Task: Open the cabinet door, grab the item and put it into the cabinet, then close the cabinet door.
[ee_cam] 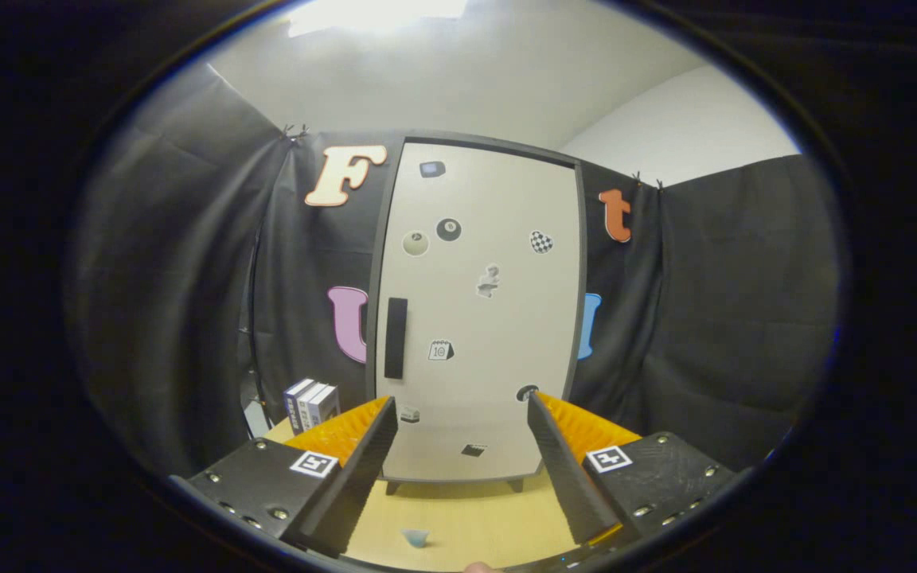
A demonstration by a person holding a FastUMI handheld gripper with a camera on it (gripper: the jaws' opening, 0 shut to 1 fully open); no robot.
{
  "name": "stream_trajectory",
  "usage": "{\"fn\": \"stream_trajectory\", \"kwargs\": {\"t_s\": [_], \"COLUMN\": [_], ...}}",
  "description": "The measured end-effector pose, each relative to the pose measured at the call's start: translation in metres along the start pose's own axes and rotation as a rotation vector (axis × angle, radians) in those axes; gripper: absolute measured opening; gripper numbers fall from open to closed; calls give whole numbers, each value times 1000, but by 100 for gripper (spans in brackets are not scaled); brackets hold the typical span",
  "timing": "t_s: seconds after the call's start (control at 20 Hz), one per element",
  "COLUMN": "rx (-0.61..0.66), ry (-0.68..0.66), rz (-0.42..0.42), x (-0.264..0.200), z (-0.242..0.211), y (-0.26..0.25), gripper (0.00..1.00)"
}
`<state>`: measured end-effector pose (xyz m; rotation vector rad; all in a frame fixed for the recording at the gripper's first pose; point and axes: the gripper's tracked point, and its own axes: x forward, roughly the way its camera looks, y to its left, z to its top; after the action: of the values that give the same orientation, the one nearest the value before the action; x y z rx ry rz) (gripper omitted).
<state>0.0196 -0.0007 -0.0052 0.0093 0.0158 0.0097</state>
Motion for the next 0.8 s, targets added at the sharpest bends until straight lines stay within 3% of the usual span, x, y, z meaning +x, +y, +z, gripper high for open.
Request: {"fn": "stream_trajectory", "kwargs": {"t_s": [0.45, 0.8], "rx": [19, 6], "ry": [11, 35], "rz": [13, 74], "x": [11, 57], "z": [-5, -19], "y": [-1, 27], "gripper": [98, 98]}}
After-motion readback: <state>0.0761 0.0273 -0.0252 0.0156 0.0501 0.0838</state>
